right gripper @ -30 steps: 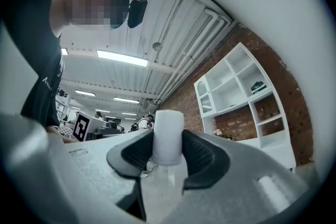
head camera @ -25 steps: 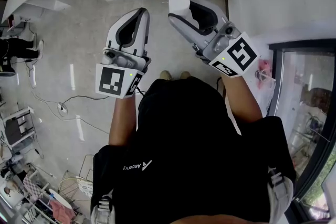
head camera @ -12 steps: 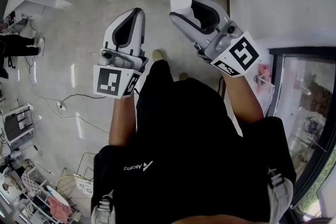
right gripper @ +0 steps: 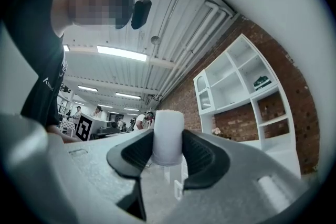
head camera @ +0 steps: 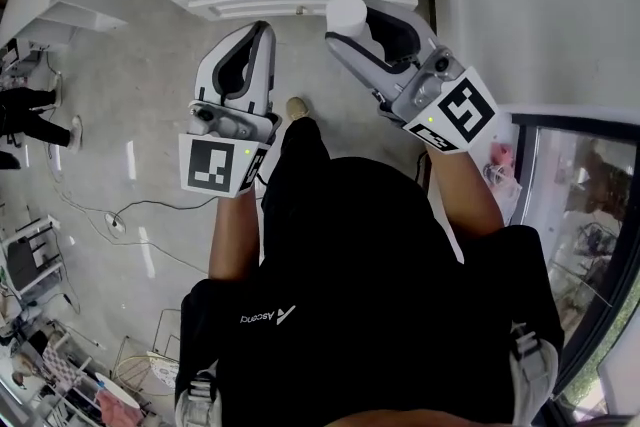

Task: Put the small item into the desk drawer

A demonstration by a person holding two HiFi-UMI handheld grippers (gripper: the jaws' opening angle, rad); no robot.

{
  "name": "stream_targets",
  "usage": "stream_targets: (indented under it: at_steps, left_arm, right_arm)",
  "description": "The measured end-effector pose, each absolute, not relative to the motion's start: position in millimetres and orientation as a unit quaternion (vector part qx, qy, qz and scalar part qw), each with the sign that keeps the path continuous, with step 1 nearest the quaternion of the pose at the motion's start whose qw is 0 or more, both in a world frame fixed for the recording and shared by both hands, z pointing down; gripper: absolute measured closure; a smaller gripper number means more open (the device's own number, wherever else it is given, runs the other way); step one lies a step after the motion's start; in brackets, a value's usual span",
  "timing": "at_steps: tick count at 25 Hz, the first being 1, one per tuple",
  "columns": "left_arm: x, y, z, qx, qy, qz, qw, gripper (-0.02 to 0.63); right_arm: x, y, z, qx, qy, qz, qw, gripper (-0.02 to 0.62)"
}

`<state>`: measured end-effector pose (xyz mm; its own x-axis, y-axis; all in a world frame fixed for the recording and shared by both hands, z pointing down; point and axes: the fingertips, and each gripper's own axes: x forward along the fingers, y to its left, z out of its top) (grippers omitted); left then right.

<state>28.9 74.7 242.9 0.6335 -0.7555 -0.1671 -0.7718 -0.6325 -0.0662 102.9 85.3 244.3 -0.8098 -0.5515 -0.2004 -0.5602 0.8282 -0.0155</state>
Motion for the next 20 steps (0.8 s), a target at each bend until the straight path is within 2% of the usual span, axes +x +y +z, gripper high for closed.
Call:
stream_targets:
  at_steps: [5, 20]
  left_arm:
    - [-2.1, 0.0, 251.5, -0.905, 0.417, 0.063, 0.059, 0.607]
    - [-62.0, -132.8, 287.0, -0.928, 0.368, 0.048, 0.044, 0.607]
  right_arm:
    - [74.8, 11.4, 253.7, -0.3, 0.95, 0.016, 0.084, 0.426]
    - [5.6, -114.7, 278.2, -0.329, 0.944, 0.014, 0.033, 0.426]
